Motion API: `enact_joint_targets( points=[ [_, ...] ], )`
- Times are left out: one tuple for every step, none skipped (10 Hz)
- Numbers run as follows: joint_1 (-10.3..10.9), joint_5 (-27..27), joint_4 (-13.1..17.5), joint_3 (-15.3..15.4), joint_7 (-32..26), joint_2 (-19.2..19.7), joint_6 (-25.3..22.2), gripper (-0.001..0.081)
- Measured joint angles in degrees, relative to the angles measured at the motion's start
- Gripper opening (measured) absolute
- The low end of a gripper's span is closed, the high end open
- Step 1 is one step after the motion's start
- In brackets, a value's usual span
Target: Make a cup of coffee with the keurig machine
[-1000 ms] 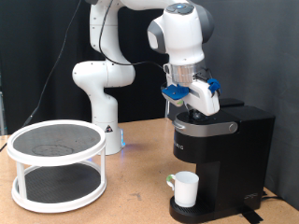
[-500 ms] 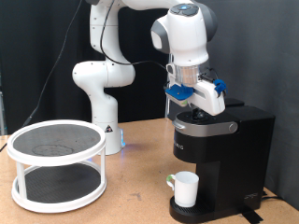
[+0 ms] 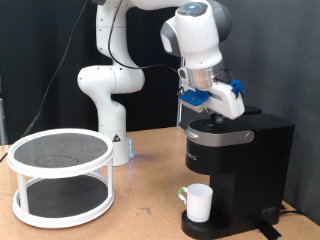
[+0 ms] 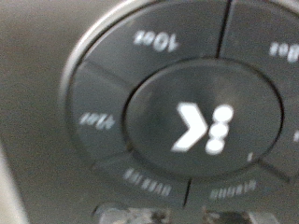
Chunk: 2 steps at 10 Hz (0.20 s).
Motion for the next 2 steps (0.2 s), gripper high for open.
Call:
enact_joint_targets(
  points=[
    [-0.16,1.37,-0.44,-0.43,-0.85,-1.61,-0.26,0.0],
    [-0.31,1.53,-0.21,-1.1,-0.89,-3.04,-3.72,0.0]
  ],
)
